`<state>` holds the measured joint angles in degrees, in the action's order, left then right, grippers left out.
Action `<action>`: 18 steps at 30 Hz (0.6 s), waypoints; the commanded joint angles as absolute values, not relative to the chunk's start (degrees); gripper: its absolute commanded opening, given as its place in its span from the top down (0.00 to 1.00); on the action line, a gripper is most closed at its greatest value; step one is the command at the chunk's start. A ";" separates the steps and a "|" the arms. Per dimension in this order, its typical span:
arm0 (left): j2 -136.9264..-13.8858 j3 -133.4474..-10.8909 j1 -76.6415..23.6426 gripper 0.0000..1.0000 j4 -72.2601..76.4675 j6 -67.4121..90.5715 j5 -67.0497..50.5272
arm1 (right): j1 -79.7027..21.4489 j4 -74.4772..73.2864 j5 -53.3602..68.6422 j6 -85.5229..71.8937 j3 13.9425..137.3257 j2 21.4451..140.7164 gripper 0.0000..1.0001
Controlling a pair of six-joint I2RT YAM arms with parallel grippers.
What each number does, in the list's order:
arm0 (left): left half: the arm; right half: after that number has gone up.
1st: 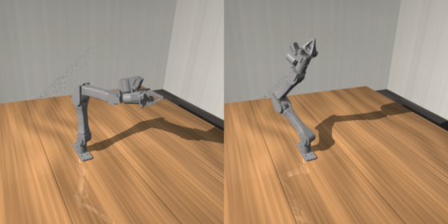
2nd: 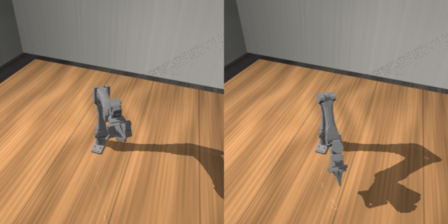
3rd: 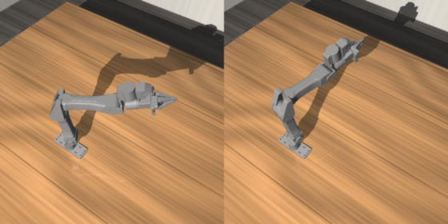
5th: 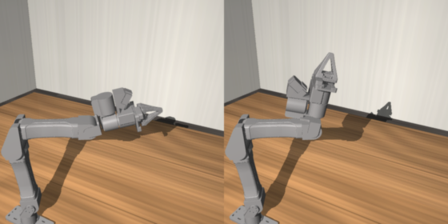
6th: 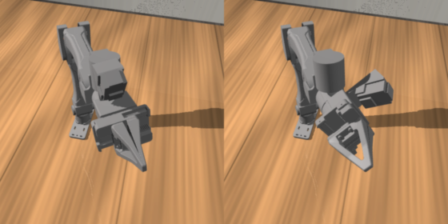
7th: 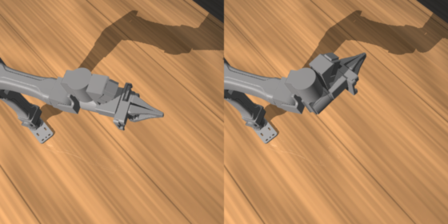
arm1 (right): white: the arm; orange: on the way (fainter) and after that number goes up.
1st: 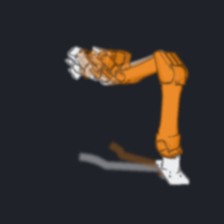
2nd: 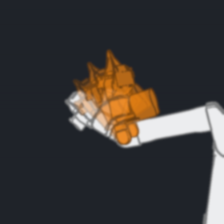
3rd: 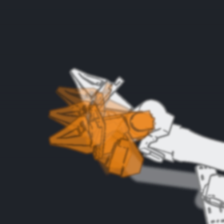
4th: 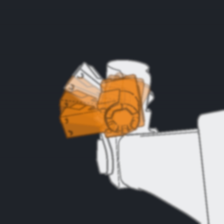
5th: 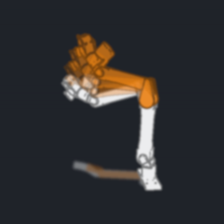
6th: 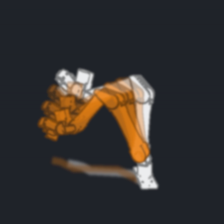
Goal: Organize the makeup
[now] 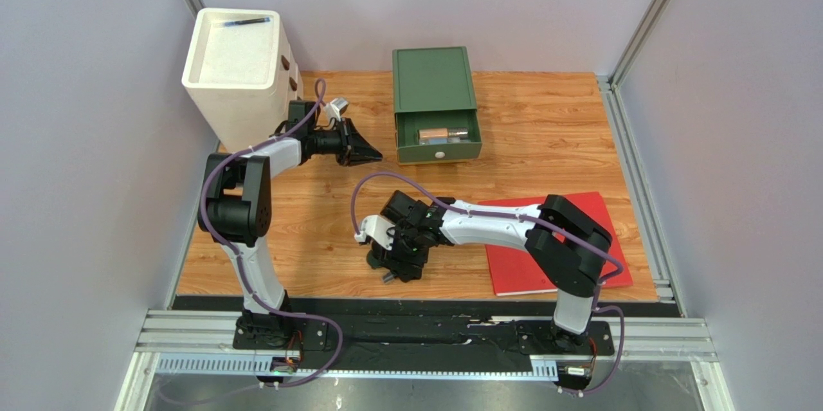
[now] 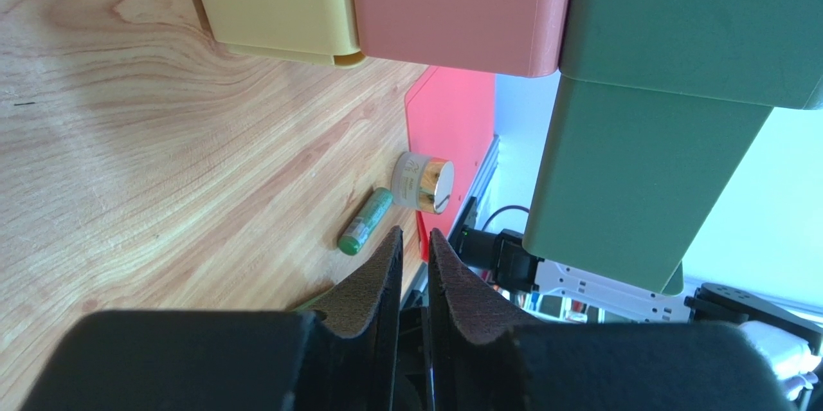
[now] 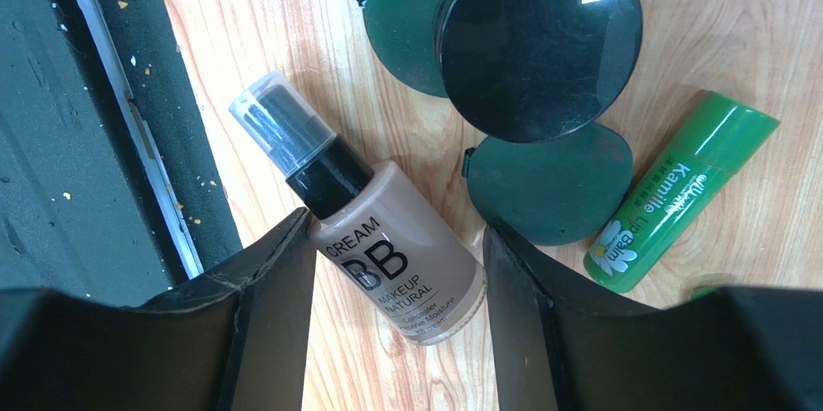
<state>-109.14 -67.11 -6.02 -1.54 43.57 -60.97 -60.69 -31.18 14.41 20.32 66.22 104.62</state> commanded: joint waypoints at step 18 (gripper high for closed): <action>-106.79 -67.68 -6.06 0.79 -1.84 41.57 -61.52 | -61.08 -44.11 7.04 23.82 75.13 91.60 1.00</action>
<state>-109.12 -67.11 -6.02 -1.98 43.09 -60.97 -60.73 -41.41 10.17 21.12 68.20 98.63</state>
